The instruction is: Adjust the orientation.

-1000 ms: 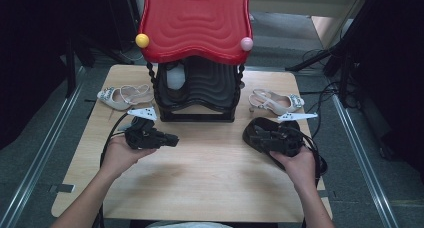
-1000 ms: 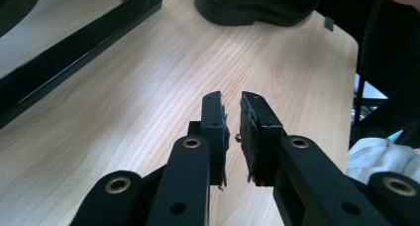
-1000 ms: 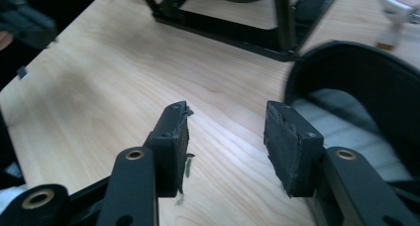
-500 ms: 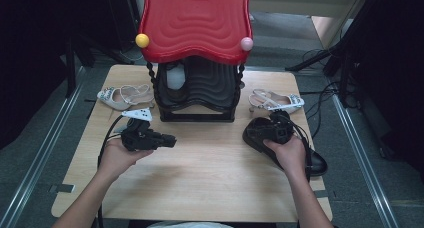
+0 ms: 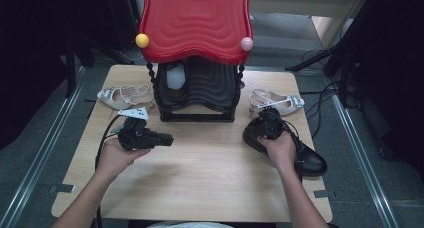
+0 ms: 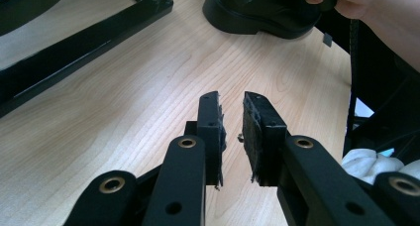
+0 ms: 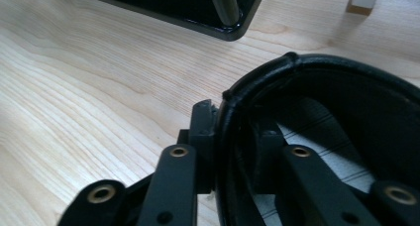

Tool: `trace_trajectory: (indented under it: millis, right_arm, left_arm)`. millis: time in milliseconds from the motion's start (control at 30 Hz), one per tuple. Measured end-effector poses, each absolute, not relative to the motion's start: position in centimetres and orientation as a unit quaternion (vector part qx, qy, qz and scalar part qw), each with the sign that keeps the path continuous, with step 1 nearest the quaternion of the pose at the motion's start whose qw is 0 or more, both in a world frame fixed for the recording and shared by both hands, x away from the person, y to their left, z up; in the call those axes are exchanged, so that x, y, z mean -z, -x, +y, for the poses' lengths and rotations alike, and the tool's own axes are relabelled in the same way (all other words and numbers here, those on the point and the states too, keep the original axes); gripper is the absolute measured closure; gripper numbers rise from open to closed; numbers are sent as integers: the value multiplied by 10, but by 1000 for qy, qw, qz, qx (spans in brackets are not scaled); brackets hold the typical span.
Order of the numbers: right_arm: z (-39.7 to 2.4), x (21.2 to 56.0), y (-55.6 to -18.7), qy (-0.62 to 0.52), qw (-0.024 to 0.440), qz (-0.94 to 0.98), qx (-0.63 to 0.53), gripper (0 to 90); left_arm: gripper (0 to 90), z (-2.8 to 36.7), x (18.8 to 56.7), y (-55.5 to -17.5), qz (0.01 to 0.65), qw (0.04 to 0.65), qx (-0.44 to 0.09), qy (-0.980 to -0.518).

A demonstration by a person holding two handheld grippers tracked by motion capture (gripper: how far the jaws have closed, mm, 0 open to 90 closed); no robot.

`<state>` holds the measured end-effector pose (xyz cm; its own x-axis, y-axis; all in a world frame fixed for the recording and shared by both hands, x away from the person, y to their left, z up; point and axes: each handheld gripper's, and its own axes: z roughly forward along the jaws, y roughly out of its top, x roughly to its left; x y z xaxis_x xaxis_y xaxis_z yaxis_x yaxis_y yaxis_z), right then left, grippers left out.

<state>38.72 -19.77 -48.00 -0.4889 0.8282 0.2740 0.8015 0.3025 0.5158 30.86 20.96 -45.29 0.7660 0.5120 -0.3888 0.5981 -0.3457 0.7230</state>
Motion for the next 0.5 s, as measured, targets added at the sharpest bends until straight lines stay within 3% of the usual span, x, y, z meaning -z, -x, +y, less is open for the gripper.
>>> trace_trajectory:
  millis: [167, 500]
  right_arm:
    - [-196, 474, -384, -503, 27, 813, -293, 852]
    - [-208, 454, -373, -495, 23, 811, -311, 863]
  left_arm:
    - [767, 208, 451, -312, 338, 468, 52, -815]
    - [778, 207, 451, -312, 335, 466, 56, -817]
